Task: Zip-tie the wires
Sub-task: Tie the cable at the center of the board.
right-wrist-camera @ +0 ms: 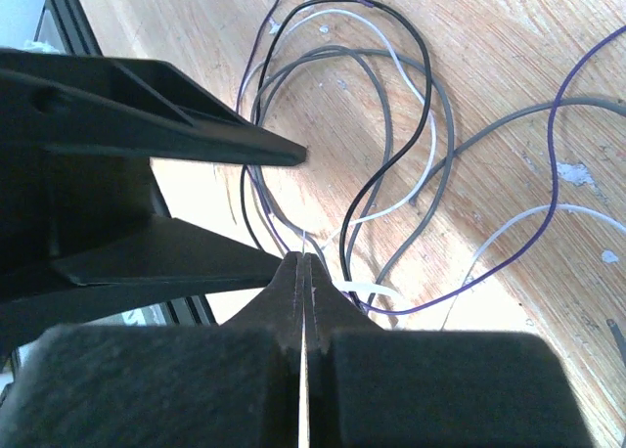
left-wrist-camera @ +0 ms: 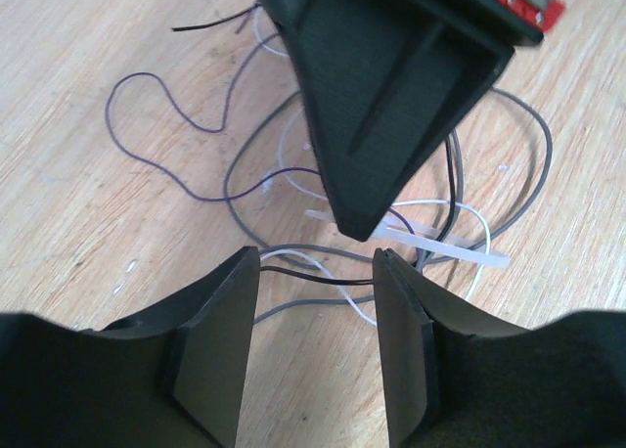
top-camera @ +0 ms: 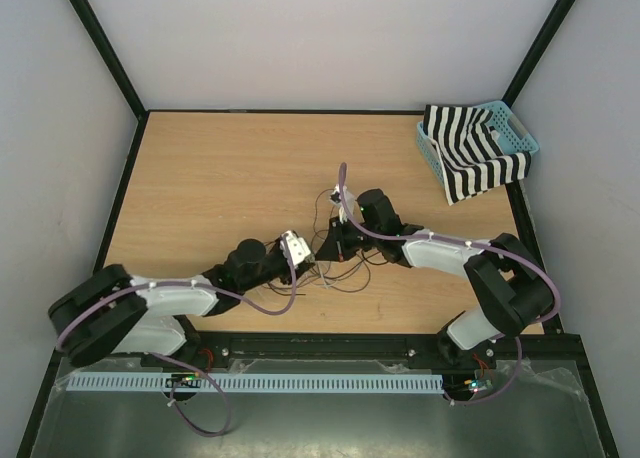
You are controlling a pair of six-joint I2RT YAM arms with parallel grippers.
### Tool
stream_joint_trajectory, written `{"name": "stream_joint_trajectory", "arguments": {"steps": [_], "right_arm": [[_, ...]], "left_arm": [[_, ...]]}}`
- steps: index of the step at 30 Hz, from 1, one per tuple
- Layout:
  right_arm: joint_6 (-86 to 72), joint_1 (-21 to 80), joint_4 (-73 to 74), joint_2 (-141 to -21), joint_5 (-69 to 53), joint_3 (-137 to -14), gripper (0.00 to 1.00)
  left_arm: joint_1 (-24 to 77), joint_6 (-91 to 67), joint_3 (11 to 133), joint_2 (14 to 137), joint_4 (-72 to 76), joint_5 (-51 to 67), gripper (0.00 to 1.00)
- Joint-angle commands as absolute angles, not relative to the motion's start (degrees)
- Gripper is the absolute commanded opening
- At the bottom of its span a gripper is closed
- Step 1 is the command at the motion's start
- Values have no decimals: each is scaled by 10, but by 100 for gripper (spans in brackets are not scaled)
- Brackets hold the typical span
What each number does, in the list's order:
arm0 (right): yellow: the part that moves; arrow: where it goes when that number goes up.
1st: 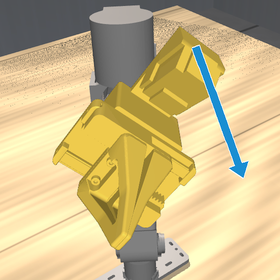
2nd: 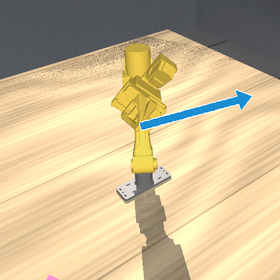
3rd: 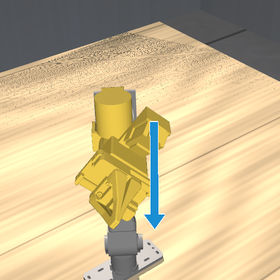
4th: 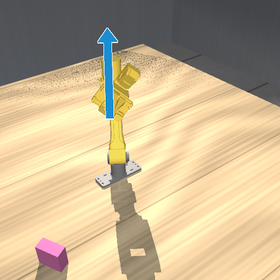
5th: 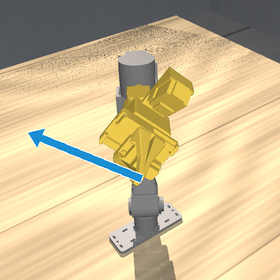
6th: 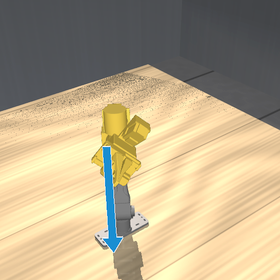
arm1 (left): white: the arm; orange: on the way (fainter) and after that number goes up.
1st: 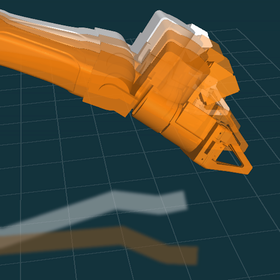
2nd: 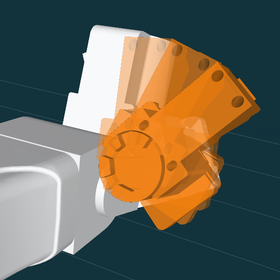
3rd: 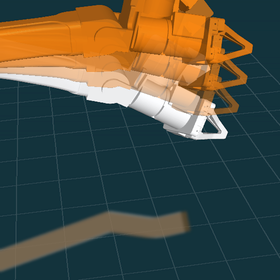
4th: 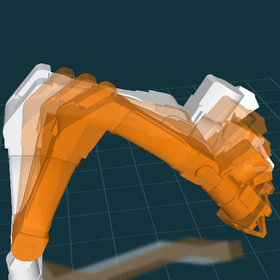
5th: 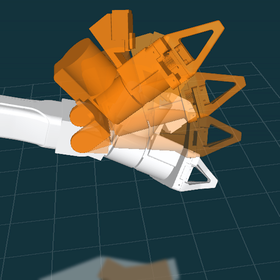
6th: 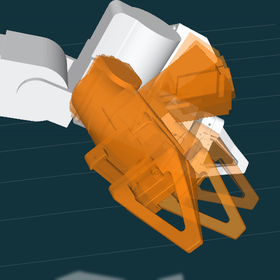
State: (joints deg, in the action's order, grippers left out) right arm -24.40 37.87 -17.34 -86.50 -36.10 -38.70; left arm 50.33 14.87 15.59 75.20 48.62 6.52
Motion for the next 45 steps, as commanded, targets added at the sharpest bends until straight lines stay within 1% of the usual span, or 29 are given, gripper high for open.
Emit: {"name": "stream_joint_trajectory", "arguments": {"steps": [1, 5, 8, 12, 15, 23, 32, 45], "right_arm": [[-270, 381, -194, -850, -339, -381, 0], [-294, 381, -187, -834, -299, -377, 0], [-314, 381, -185, -817, -265, -370, 0], [-341, 381, -187, -804, -240, -359, 0], [-358, 381, -194, -799, -230, -351, 0], [-384, 381, -218, -781, -214, -325, 0], [-400, 381, -228, -781, -213, -321, 0], [-407, 381, -234, -785, -217, -322, 0]], "left_arm": [[496, 91, 177, 675, 380, 26, 54], [497, 21, 183, 611, 323, 30, 54], [497, -47, 194, 589, 285, 38, 54], [497, -148, 211, 609, 265, 63, 53], [506, -190, 226, 644, 266, 77, 52], [537, -198, 269, 702, 268, 46, 49], [544, -203, 295, 737, 276, 54, 48], [544, -202, 298, 746, 285, 40, 47]]}}
